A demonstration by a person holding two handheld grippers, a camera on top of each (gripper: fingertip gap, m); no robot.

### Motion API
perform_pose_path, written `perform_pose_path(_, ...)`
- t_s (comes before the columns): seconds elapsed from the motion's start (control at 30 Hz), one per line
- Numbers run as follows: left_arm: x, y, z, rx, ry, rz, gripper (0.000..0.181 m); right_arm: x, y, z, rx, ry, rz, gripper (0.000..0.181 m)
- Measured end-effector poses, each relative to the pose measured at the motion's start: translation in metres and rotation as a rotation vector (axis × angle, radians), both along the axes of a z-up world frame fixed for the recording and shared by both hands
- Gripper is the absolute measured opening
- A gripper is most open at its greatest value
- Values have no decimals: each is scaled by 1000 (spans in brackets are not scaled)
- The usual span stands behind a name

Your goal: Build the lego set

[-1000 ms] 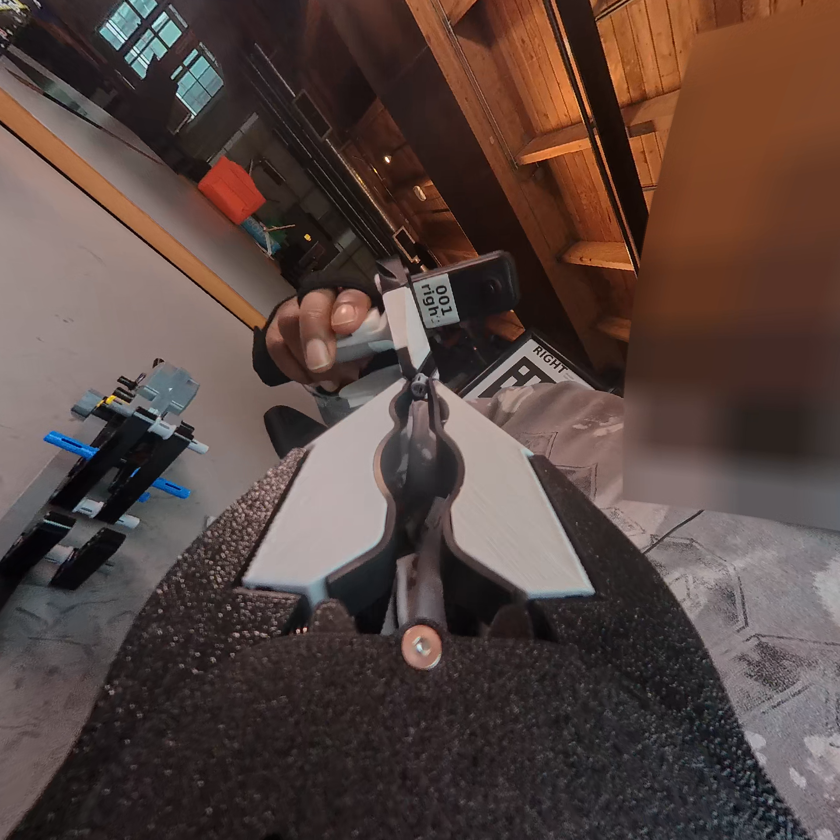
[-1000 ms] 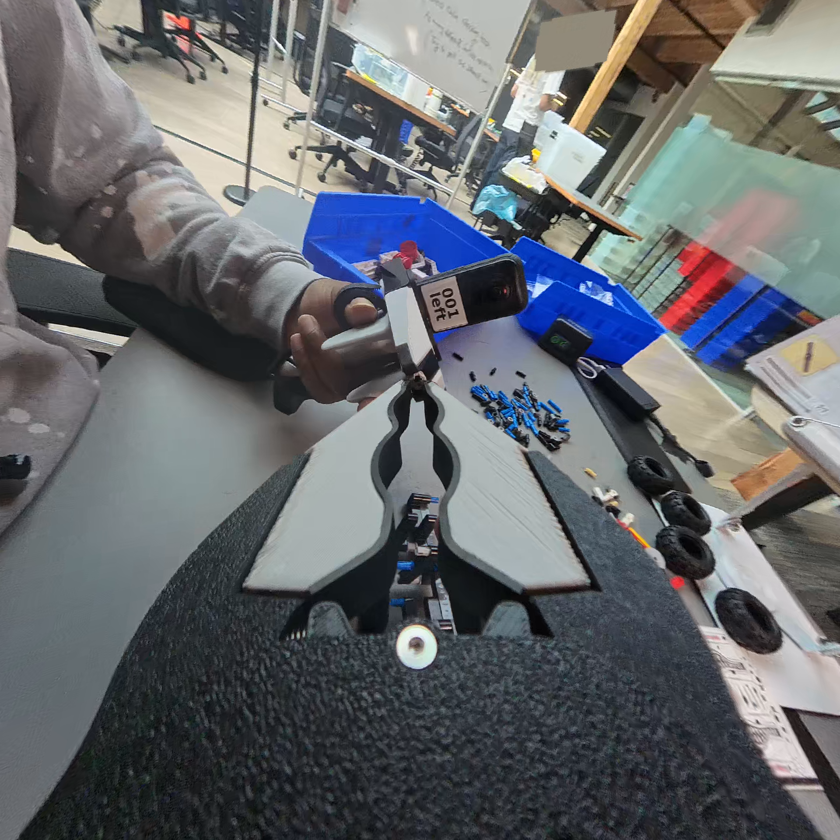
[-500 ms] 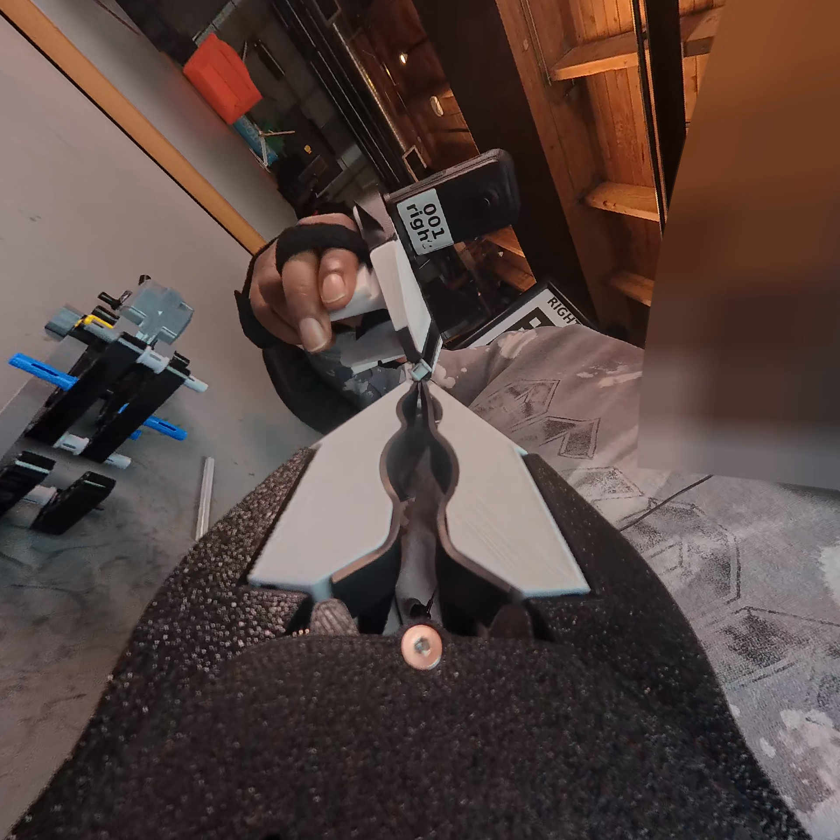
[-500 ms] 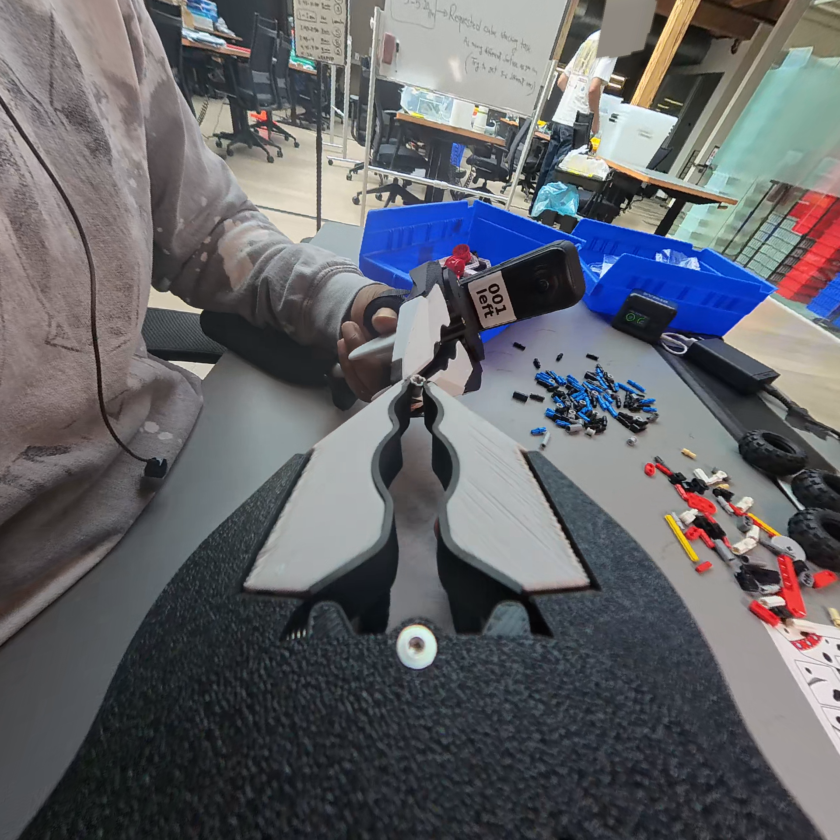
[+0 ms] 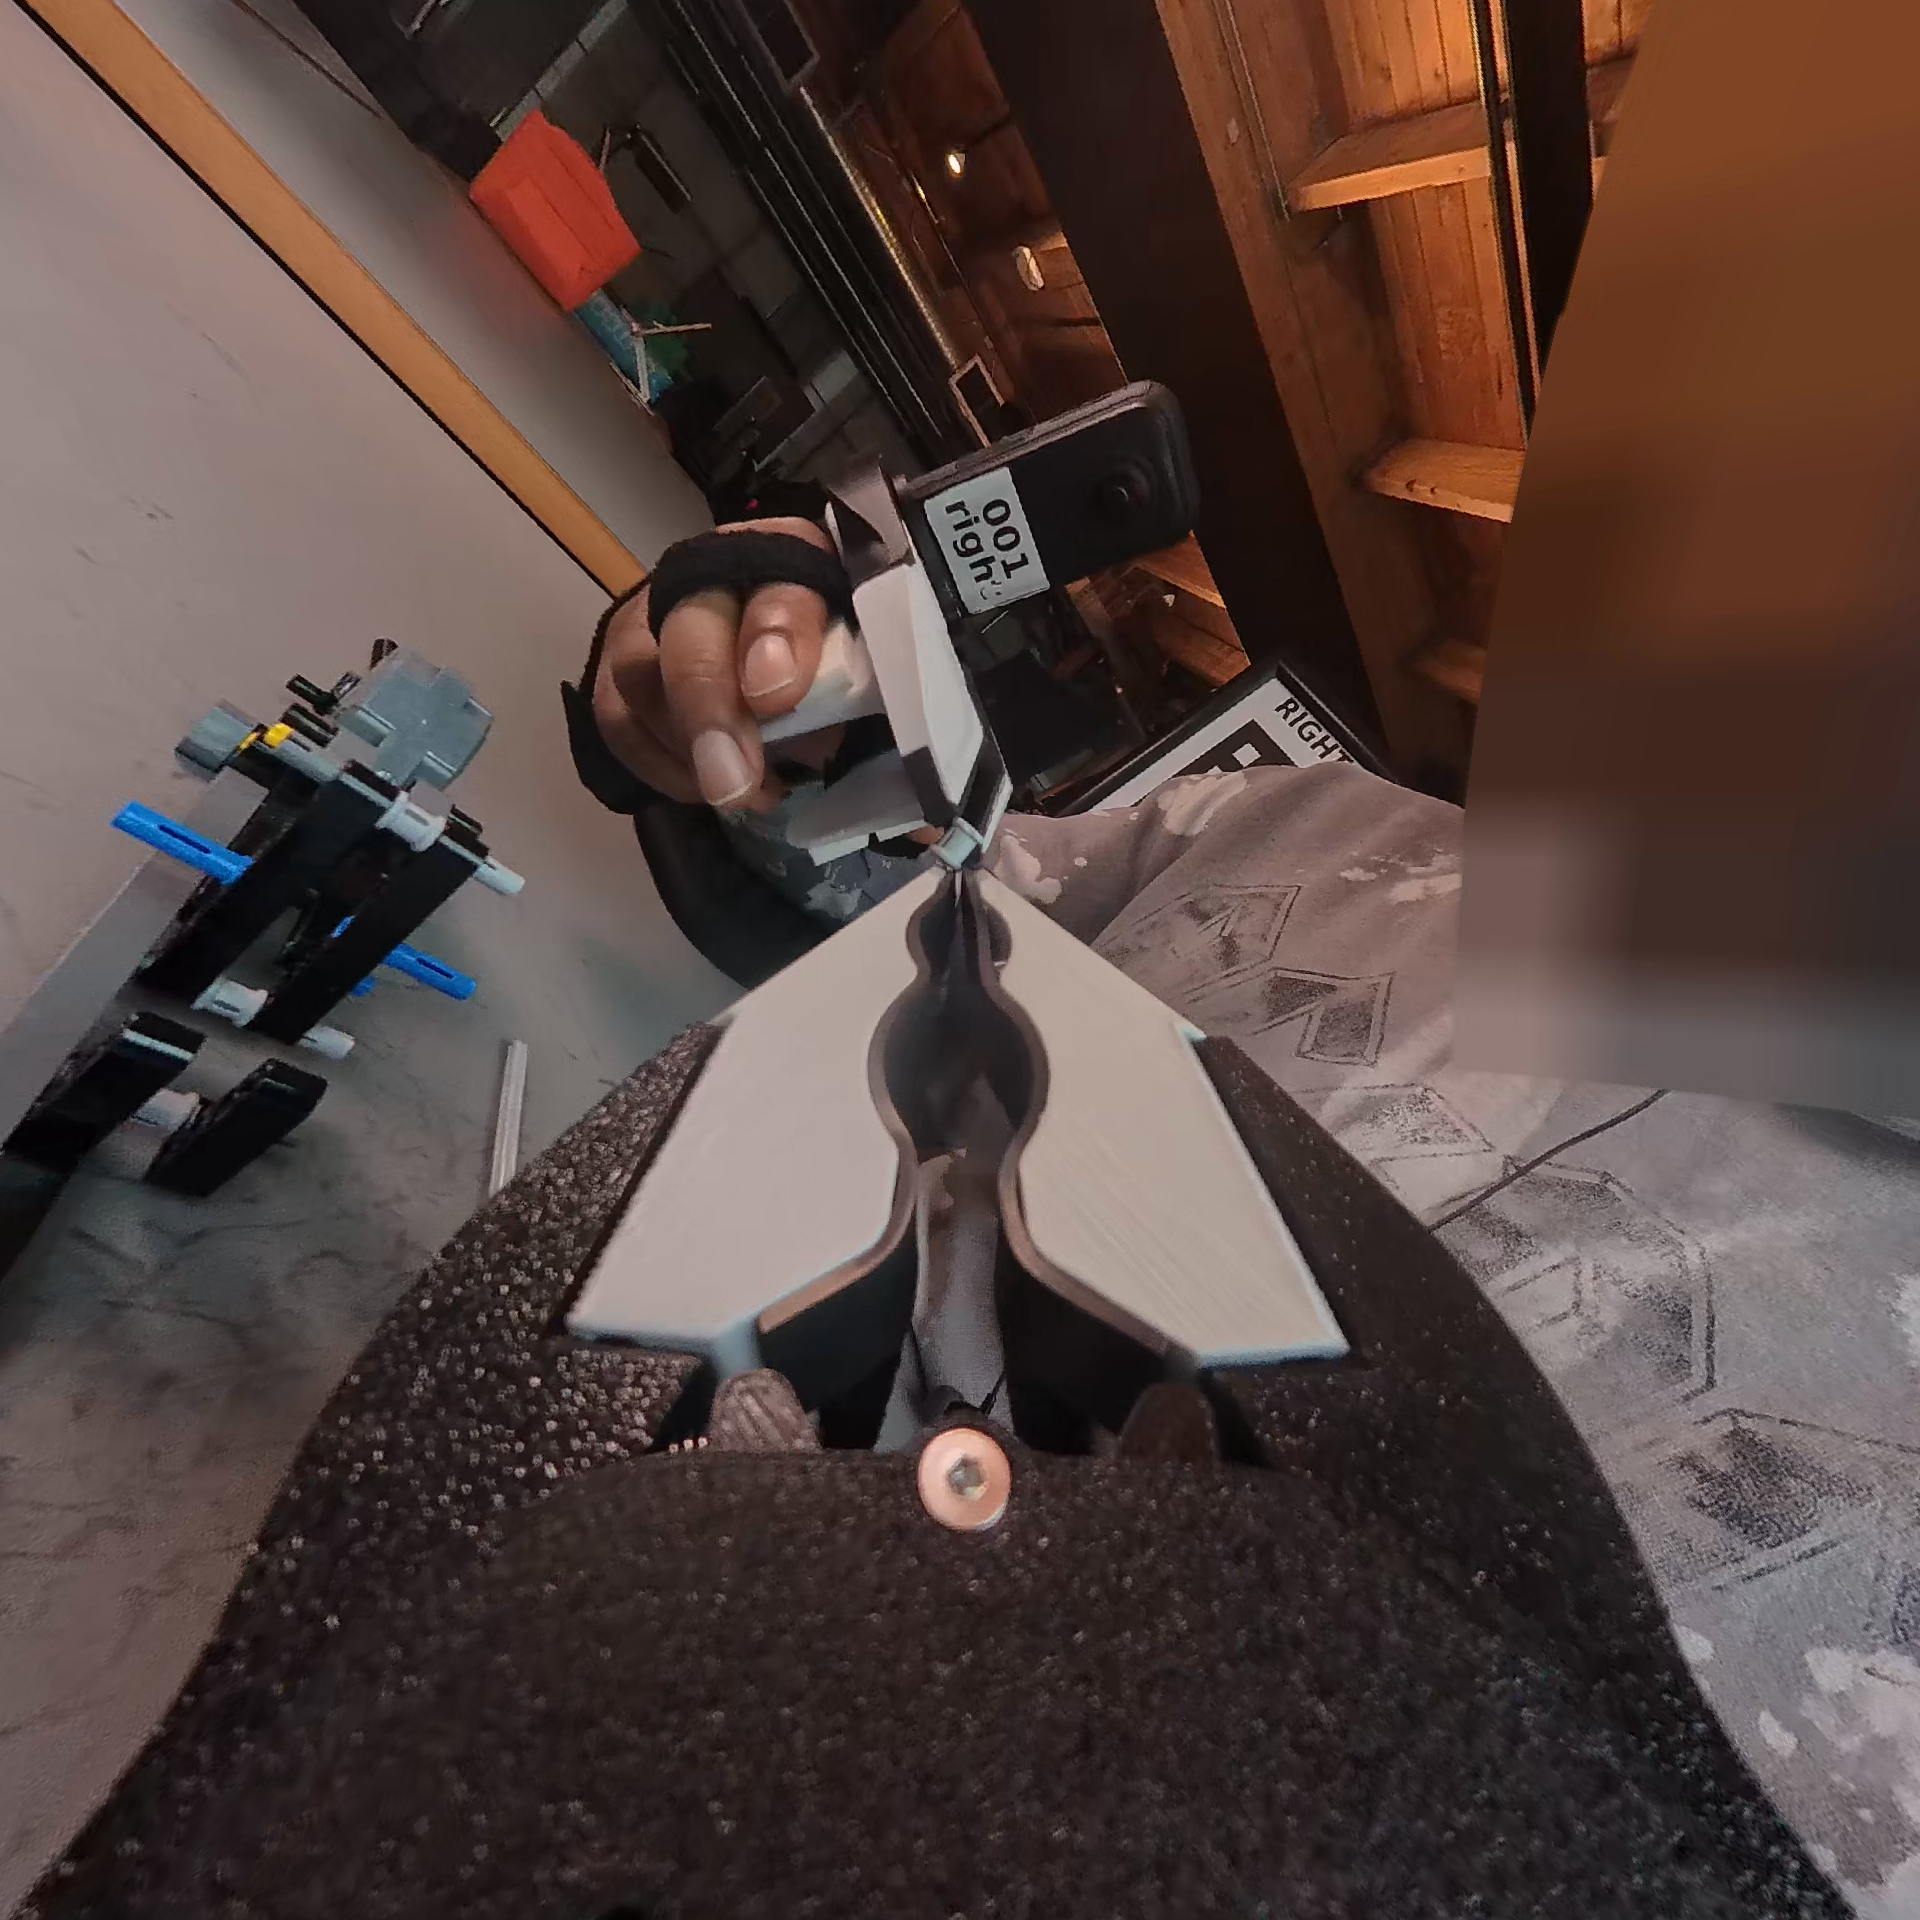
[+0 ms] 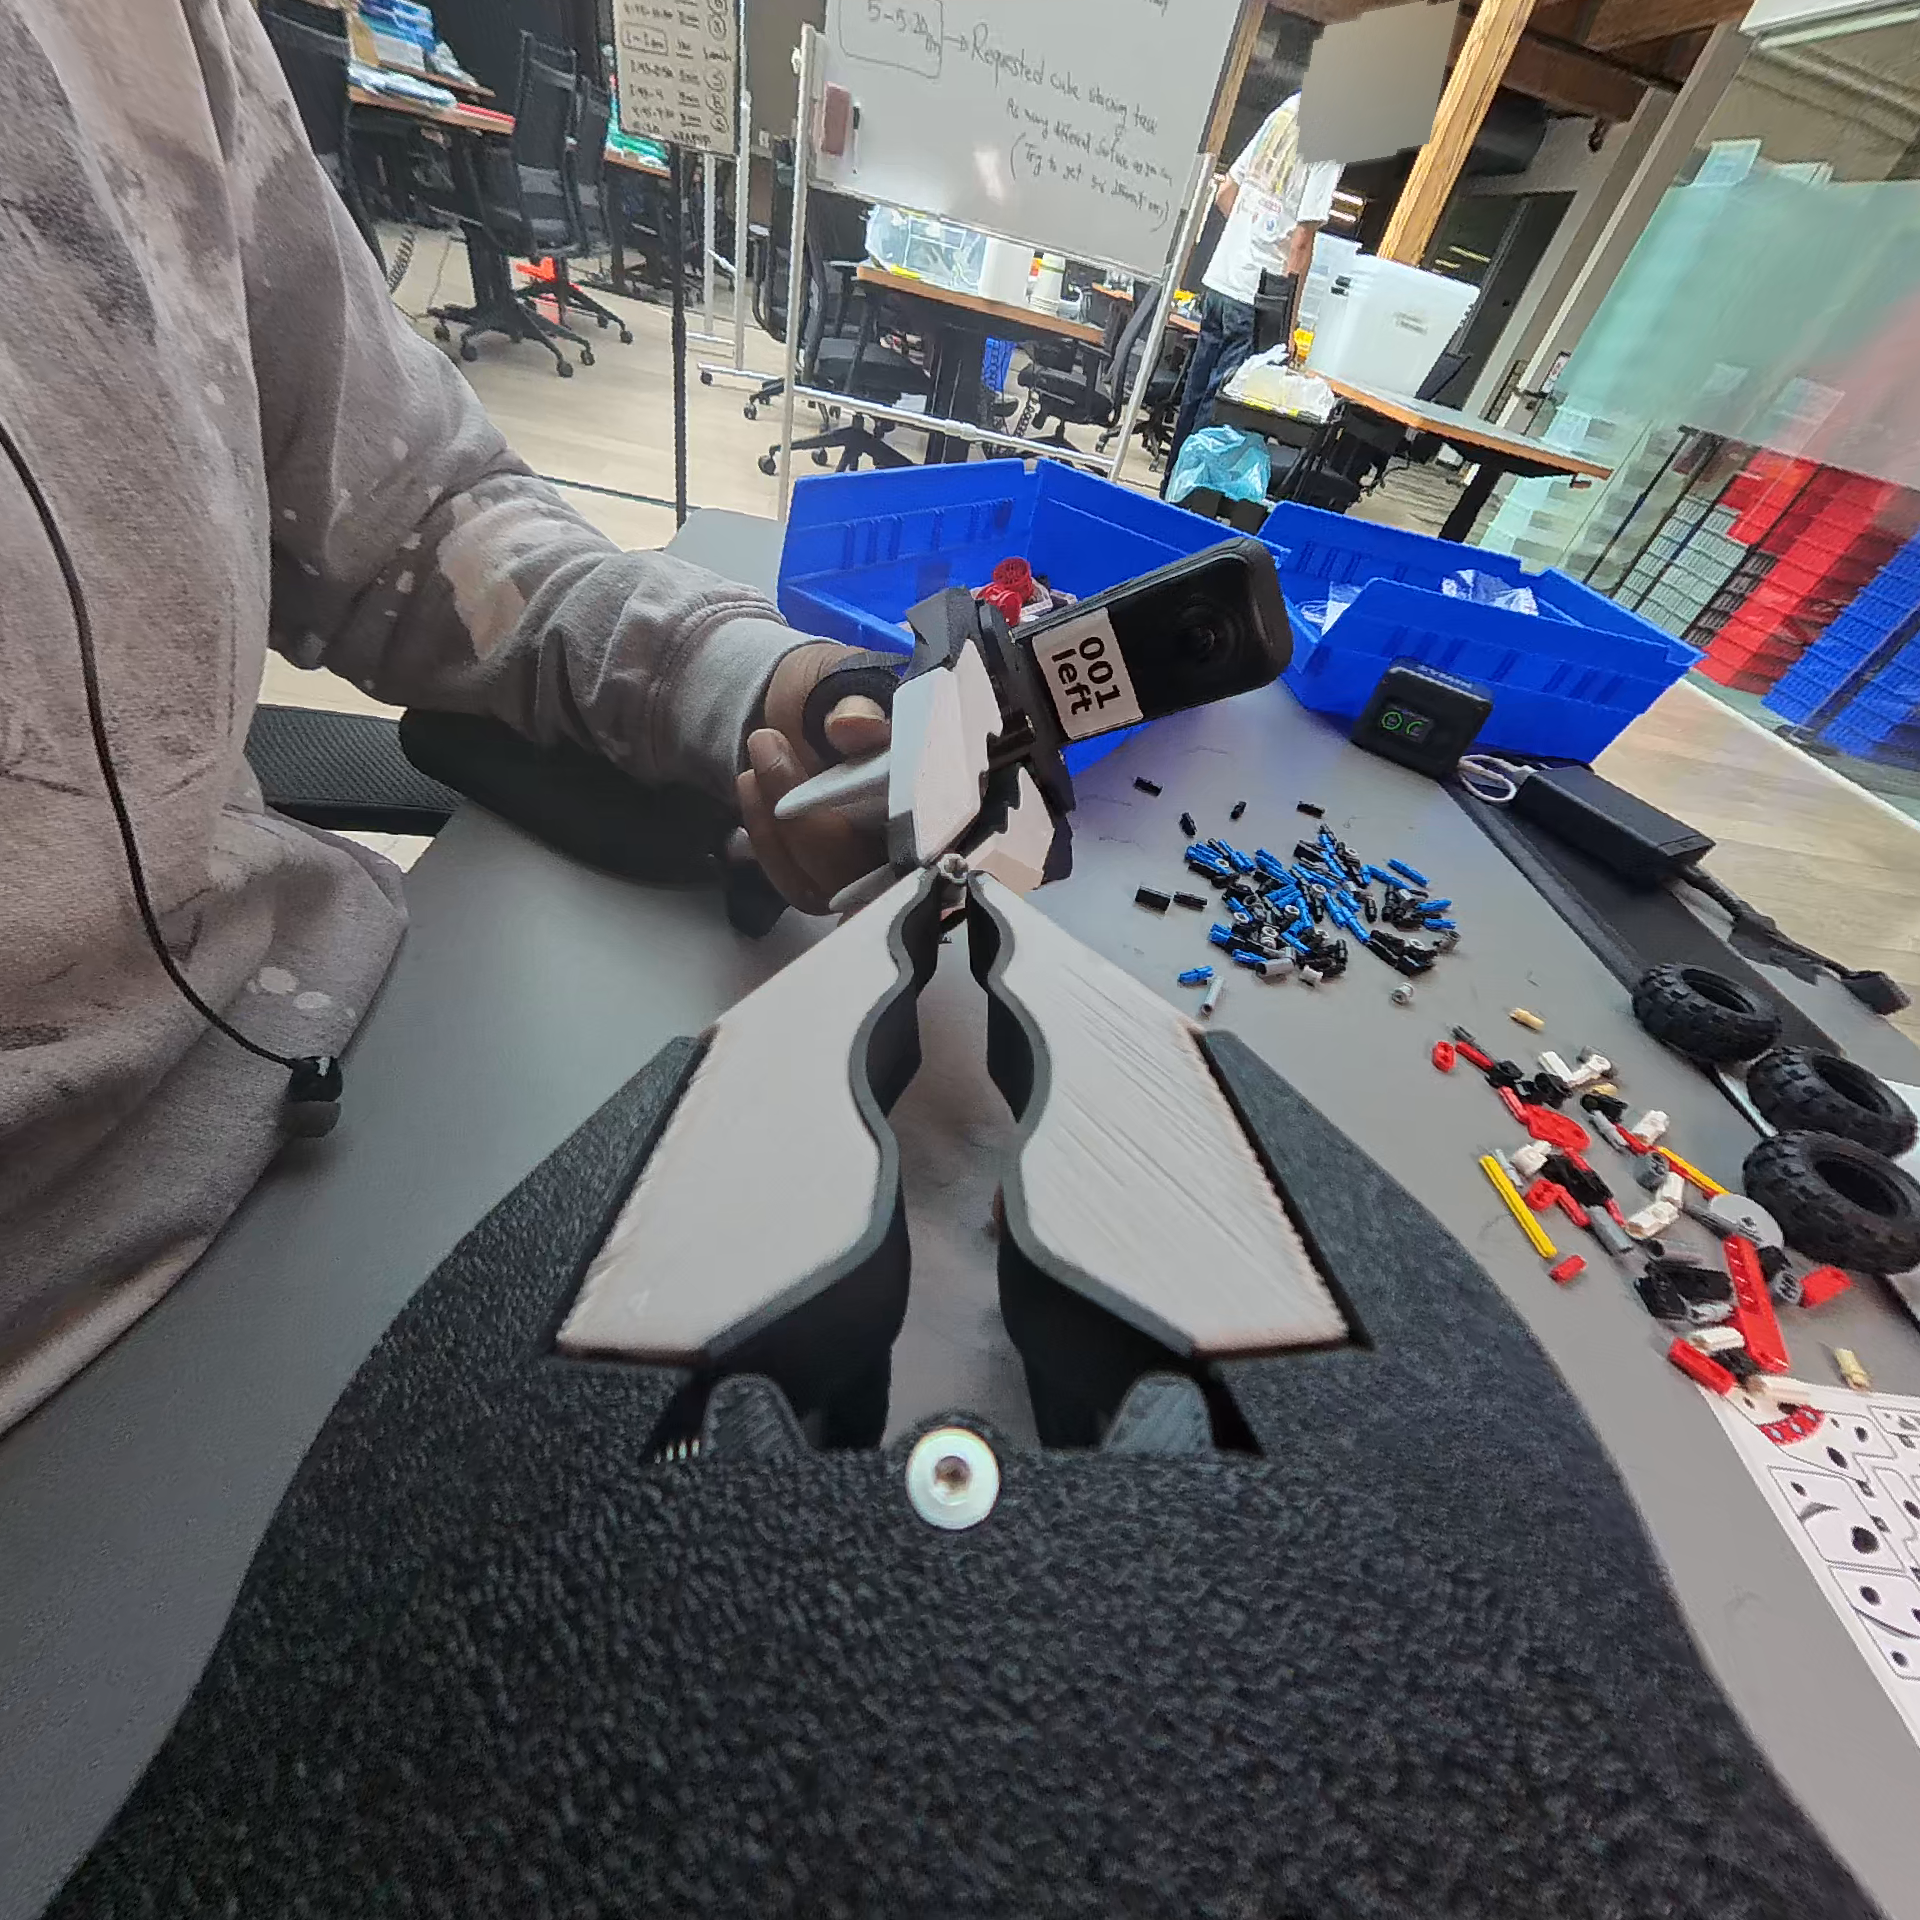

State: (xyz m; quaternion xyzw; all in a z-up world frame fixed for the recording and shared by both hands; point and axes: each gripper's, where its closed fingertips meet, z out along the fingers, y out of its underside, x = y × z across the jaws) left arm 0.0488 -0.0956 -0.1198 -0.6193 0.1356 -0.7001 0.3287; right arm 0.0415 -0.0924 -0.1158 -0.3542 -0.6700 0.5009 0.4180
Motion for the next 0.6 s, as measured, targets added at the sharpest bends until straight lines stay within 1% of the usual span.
perform_pose_path(0.07, -3, 0, 1, 11, 2, 8, 3, 1, 2, 0, 4, 5, -9, 4)
perform_pose_path(0.17, -5, 3, 0, 18, 21, 29, 9, 1, 2, 1, 16, 12, -17, 4)
perform_pose_path(0.3, -3, 1, 2, 13, 1, 15, 14, 0, 1, -2, 40, 8, -20, 4)
perform_pose_path(0.43, 1, -2, 2, 23, -4, -1, 12, 1, -4, 1, 15, 27, 0, 4)
perform_pose_path(0.6, 0, -5, 12, 31, -72, -14, 10, 0, -9, 12, -66, 84, 22, 4)
